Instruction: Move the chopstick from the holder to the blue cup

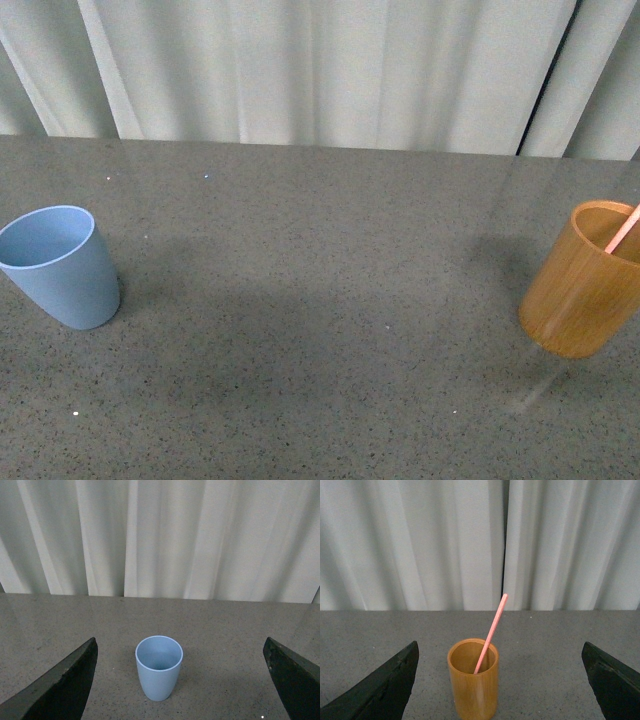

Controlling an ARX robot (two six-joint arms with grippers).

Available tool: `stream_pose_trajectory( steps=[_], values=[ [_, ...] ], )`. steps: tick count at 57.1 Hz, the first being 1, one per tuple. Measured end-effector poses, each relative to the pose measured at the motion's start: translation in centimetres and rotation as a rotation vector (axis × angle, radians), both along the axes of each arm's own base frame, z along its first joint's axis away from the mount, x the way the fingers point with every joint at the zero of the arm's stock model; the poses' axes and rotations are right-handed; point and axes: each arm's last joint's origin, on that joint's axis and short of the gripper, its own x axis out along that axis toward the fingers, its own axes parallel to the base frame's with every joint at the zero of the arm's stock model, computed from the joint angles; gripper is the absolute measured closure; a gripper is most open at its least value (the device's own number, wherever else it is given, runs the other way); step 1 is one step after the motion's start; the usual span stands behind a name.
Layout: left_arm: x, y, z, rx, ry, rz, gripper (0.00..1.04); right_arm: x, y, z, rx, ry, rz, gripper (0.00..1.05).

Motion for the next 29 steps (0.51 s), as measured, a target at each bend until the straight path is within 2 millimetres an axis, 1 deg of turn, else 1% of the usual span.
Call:
stream_pose_trajectory(
  steps=[21, 24, 26, 29],
  values=[
    [0.0, 0.0, 0.0, -0.007, 0.006, 0.013, 0.07, 0.0, 0.0, 0.0, 0.0, 0.0, 0.0, 0.1],
    [0.3, 0.1, -0.4, -0.09, 0.169, 0.179, 0.07, 0.0, 0.0, 0.0, 0.0, 0.0, 0.0, 0.1],
    [0.8, 0.3, -0.8, -0.138, 0.275, 0.275, 0.07, 0.0, 0.0, 0.0, 0.0, 0.0, 0.0, 0.1],
    [1.9, 0.6, -1.0, -0.178, 0.351, 0.324, 0.07, 0.0, 0.0, 0.0, 0.0, 0.0, 0.001, 0.1]
  ],
)
